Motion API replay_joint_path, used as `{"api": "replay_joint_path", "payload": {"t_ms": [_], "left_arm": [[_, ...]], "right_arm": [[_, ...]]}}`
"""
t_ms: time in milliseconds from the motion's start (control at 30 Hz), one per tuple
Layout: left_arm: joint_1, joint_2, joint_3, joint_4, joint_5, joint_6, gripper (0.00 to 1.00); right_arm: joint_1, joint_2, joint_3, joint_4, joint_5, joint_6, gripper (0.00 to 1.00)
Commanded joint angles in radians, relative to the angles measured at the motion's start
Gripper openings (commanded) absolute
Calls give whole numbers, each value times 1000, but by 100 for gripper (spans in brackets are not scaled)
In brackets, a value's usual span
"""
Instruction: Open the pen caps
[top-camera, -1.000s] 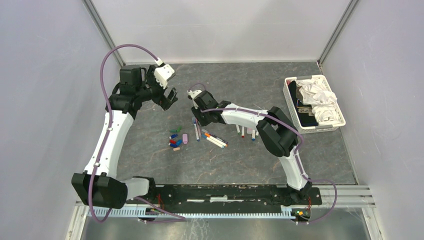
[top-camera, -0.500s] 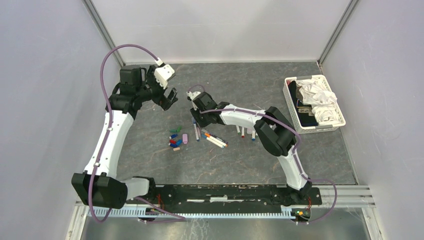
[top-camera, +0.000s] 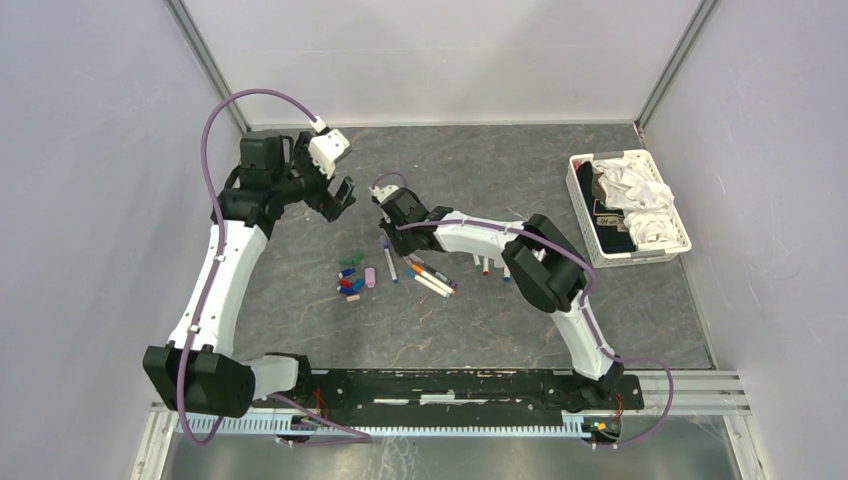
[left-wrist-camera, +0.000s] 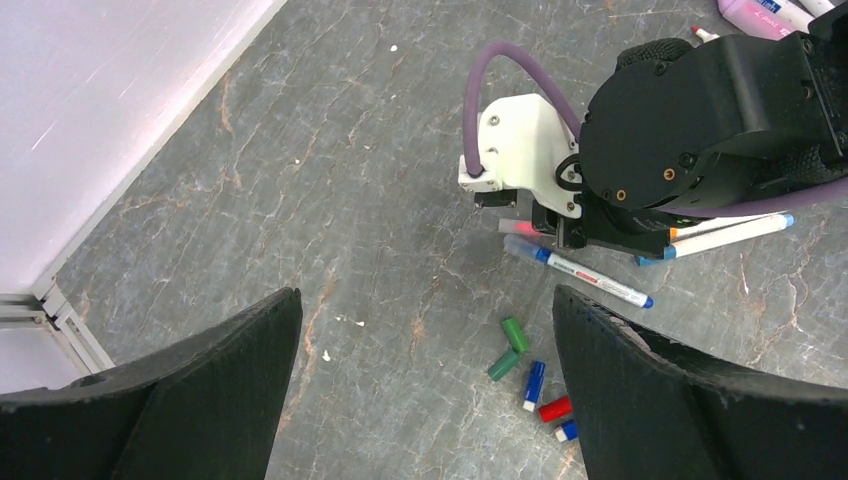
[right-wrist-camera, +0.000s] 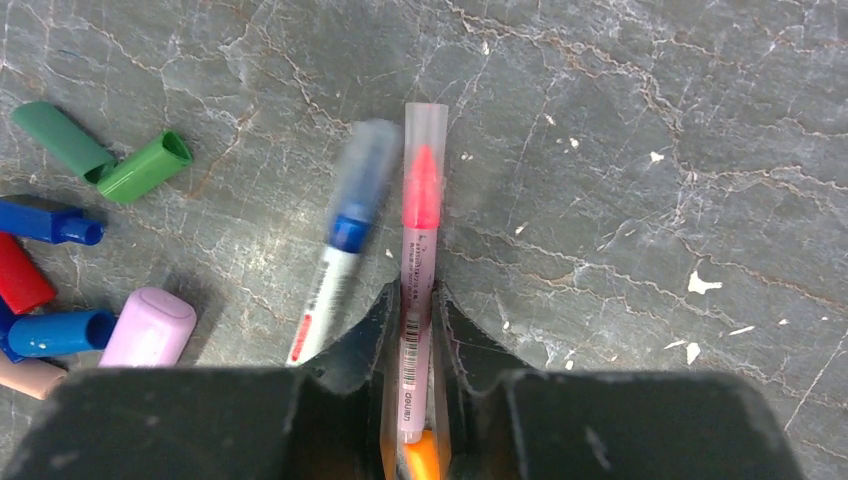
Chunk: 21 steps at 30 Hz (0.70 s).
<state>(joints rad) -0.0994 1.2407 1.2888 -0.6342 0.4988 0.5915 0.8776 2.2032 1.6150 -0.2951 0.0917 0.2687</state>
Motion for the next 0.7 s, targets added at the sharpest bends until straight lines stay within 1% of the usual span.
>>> {"api": "replay_joint_path", "payload": {"t_ms": [0, 133, 200, 300, 433, 500, 567, 667], "left_arm": [[4, 4, -3, -8, 4, 24, 100], [4, 10, -35, -35, 29, 87, 100], [4, 9, -67, -51, 43, 132, 100], [4, 13, -94, -89, 59, 209, 100], [4, 28, -109, -179, 109, 362, 100], [4, 26, -126, -230, 139, 458, 100], [4, 11, -165, -275, 184, 582, 100], [0, -24, -218, -286, 223, 706, 100]], "right_arm": [[0, 33, 46, -52, 37, -6, 13], [-13, 34, 126, -70, -22, 7, 4], [-27, 13, 143, -60, -79, 22, 1], [-58, -40, 122, -24, -199, 53, 0], [-93, -128, 48, 19, -325, 89, 0], [-109, -172, -8, 44, -424, 97, 0], [-126, -203, -50, 58, -567, 101, 0], [-132, -219, -74, 55, -781, 84, 0]]}}
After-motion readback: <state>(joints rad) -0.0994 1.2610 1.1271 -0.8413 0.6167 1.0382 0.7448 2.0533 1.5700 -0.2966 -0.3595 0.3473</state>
